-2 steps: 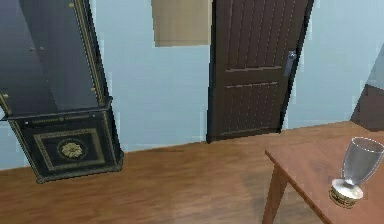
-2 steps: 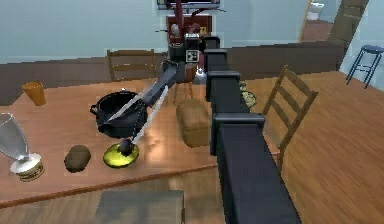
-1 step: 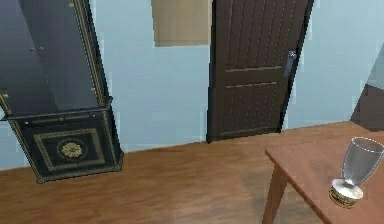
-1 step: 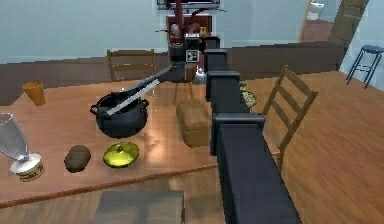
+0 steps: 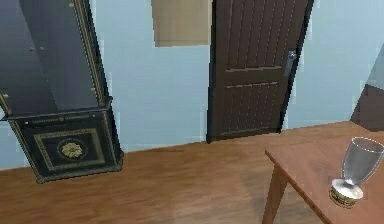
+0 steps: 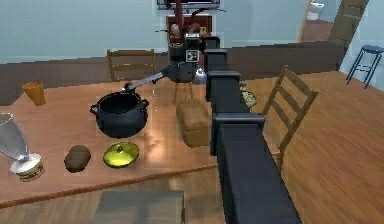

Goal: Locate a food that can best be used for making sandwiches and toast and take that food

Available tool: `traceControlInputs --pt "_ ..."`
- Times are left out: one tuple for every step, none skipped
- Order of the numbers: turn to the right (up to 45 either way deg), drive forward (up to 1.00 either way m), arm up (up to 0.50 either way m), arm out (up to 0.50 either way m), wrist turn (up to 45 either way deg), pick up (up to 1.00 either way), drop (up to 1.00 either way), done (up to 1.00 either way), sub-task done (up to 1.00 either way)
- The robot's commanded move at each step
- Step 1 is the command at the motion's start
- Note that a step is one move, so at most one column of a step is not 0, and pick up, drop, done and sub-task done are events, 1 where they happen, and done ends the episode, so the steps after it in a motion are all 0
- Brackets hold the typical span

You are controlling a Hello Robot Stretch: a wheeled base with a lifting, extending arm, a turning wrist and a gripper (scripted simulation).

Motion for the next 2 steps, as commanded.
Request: traceControlInputs --pt "0.0 0.0 0.0 0.0 42.0 0.0 0.0 0.0 0.0" --pt "0.0 0.0 -0.26 0.0 0.0 0.0 0.0 0.0 0.0"
